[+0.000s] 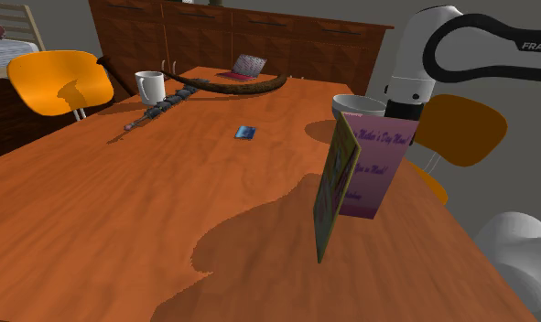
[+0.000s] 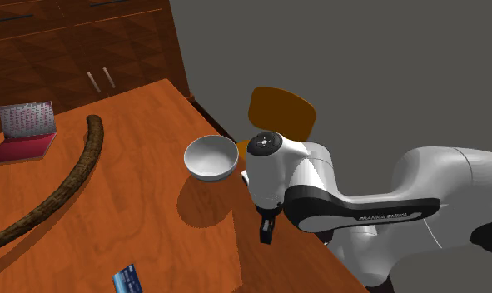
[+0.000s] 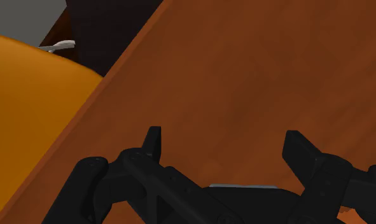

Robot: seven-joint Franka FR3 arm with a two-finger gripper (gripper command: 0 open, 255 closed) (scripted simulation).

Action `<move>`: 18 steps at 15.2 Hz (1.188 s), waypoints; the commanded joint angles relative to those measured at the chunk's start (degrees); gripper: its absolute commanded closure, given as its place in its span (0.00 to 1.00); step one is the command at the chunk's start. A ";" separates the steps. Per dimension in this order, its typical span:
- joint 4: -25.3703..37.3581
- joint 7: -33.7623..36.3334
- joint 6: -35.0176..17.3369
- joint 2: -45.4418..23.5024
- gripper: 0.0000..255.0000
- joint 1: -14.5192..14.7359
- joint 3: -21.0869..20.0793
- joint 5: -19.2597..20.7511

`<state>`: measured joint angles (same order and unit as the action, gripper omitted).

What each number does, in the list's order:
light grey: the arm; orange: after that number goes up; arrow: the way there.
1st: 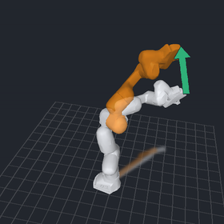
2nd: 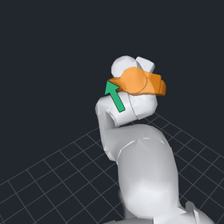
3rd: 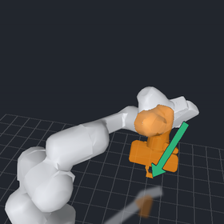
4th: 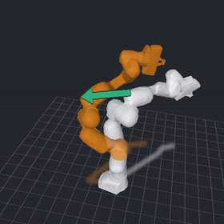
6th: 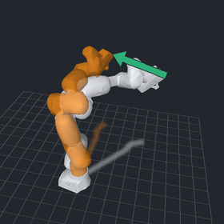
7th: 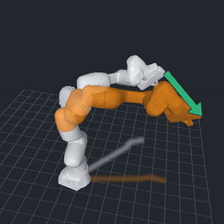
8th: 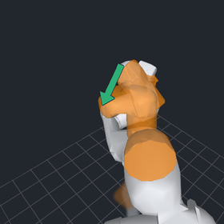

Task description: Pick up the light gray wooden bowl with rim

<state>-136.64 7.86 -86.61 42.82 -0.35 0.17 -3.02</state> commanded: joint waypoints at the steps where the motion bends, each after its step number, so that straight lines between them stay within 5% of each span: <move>1: 0.00 0.00 0.00 0.00 0.00 0.00 0.00 0.00; 18: 40.02 -8.71 2.90 -34.34 0.00 -2.18 3.45 8.89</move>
<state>-99.24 -0.27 -83.84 10.75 -2.39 3.43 5.44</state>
